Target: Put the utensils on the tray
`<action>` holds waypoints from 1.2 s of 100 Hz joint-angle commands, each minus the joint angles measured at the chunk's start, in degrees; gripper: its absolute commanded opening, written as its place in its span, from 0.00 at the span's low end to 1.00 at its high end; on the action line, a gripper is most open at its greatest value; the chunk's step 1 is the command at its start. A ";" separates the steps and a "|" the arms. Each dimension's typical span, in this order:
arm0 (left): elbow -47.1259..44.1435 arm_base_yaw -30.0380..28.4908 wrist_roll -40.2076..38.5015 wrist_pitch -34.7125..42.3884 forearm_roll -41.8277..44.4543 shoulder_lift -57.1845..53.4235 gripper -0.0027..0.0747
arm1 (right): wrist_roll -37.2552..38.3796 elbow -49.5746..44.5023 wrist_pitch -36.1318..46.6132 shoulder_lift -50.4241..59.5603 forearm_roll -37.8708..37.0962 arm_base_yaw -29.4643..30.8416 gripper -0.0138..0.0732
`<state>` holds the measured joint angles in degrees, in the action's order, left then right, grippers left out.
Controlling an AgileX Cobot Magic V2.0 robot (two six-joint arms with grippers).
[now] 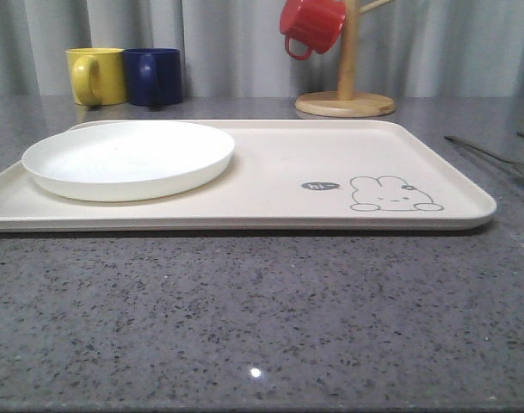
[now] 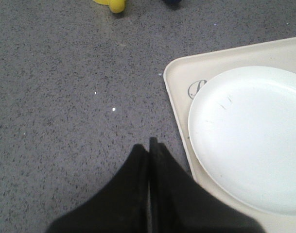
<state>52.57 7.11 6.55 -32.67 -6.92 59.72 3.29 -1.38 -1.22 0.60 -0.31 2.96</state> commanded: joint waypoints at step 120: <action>-23.57 0.54 -0.45 2.39 -0.62 -47.43 0.01 | -0.44 2.95 -1.65 -0.18 -0.99 -0.03 0.07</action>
<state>27.68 7.11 6.55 -34.60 -6.85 11.61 3.29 -1.38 -2.91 0.60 -0.39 2.96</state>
